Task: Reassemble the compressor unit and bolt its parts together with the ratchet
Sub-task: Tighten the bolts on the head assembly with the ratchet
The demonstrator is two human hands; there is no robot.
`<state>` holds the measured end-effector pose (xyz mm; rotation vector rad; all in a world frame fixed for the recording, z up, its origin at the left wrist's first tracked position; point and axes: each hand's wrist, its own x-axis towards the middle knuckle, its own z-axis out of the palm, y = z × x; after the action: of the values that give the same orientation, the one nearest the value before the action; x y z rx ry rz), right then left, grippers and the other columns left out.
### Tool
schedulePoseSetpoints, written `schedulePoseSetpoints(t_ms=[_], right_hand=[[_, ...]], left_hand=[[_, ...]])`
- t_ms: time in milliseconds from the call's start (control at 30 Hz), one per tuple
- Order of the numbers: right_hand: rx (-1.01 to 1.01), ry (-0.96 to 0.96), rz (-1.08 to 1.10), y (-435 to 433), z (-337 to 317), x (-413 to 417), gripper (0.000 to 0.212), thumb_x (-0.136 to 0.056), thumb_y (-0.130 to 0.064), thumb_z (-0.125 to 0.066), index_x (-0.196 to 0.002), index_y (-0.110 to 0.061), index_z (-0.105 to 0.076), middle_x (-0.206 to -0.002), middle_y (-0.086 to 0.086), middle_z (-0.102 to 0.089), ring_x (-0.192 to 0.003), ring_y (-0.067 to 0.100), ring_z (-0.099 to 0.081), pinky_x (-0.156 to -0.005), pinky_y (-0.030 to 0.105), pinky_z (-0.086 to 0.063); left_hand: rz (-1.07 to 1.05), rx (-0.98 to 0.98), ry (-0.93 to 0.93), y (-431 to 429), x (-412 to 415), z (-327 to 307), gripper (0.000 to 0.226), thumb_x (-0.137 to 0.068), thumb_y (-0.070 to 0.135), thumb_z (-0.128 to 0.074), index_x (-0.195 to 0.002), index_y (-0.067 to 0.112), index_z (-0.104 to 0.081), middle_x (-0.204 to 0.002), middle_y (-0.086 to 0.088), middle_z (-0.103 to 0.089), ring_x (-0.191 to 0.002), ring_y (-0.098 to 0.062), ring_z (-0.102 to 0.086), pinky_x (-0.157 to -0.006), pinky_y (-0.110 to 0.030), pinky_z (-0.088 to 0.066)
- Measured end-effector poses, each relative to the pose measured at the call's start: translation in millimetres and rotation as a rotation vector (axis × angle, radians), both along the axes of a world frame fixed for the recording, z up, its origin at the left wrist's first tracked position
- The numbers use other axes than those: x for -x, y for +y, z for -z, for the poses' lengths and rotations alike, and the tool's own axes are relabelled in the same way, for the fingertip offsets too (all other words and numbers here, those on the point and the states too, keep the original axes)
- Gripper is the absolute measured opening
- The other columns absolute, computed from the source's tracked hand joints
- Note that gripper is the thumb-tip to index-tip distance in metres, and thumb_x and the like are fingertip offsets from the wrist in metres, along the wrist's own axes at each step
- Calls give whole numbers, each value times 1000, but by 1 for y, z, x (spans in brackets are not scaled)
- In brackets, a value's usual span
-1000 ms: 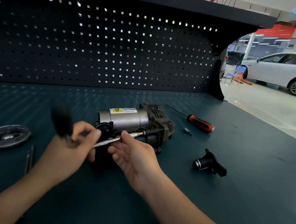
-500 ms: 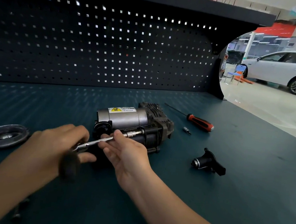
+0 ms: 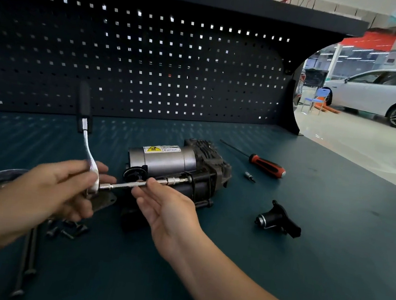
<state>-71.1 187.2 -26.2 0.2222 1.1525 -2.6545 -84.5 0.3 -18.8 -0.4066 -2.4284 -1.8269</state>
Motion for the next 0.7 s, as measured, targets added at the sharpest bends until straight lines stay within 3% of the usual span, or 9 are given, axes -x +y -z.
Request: schedulePoseSetpoints(t_ms=[67, 167, 233, 300, 367, 467, 533, 600, 700], right_hand=[[-15, -3, 22, -2, 0, 0, 10, -90, -5, -58, -81, -2, -61, -64, 5, -67, -54, 8, -67, -53, 13, -51], [-9, 9, 32, -2, -1, 1, 10, -90, -7, -59, -82, -2, -62, -65, 4, -68, -53, 8, -66, -52, 13, -51], [-25, 11, 29, -1, -1, 0, 10, -89, -9, -61, -81, -4, -63, -63, 2, -68, -54, 8, -66, -54, 14, -52], [-53, 5, 22, -1, 0, -2, 10, -89, -11, -62, -81, -4, -62, -59, 0, -68, -53, 8, -65, -54, 15, -52], [-52, -3, 14, 0, -1, -3, 10, -90, -11, -59, -83, -4, -61, -60, 2, -68, -52, 9, -64, -52, 16, -51], [-12, -8, -6, 2, -3, -4, 11, -92, -6, -51, -86, -3, -59, -67, 6, -69, -50, 12, -63, -51, 17, -51], [-18, 9, -14, 2, -3, -4, 11, -94, -5, -48, -91, -1, -57, -72, 7, -69, -51, 11, -64, -53, 16, -52], [-43, 21, -5, 2, -1, -3, 12, -96, -6, -47, -94, 1, -57, -75, 7, -68, -51, 9, -64, -53, 15, -52], [-56, 20, 34, -1, -2, -3, 16, -96, -9, -49, -85, -1, -58, -68, 3, -68, -48, 7, -63, -51, 14, -50]], left_hand=[[-44, 316, 361, -7, 0, 2, 19, -79, 43, -66, -97, 50, -64, -104, 21, -68, -67, -5, -69, -51, -18, -53], [-97, 614, 708, -10, 4, 10, 24, -87, 36, -55, -103, 54, -53, -122, 34, -53, -101, 13, -57, -77, -22, -51], [-166, 608, 667, -3, -1, 11, 14, -88, 59, -43, -99, 58, -51, -109, 37, -58, -90, 17, -58, -63, -24, -51], [-191, 324, 442, 10, -7, 10, 31, -78, 75, -42, -90, 51, -58, -88, 23, -68, -59, -1, -67, -46, -20, -49], [-192, 13, 181, 16, -1, 14, 20, -81, 56, -56, -79, 39, -66, -74, 6, -70, -38, -17, -59, -35, -19, -44], [-195, -97, -64, 19, 2, 17, 24, -86, 32, -57, -73, 16, -69, -58, -8, -67, -27, -11, -43, -27, -17, -31], [-97, -82, -111, 16, -2, 14, 35, -66, 47, -70, -77, 15, -67, -52, -5, -64, -29, -9, -42, -27, -17, -30], [-37, 16, 28, 11, -6, 11, 44, -51, 62, -72, -79, 28, -69, -64, 2, -67, -38, -12, -53, -33, -21, -42], [-23, 452, 365, 5, -1, 16, 16, -78, 44, -57, -88, 56, -60, -116, 21, -62, -89, -13, -67, -71, -25, -53]])
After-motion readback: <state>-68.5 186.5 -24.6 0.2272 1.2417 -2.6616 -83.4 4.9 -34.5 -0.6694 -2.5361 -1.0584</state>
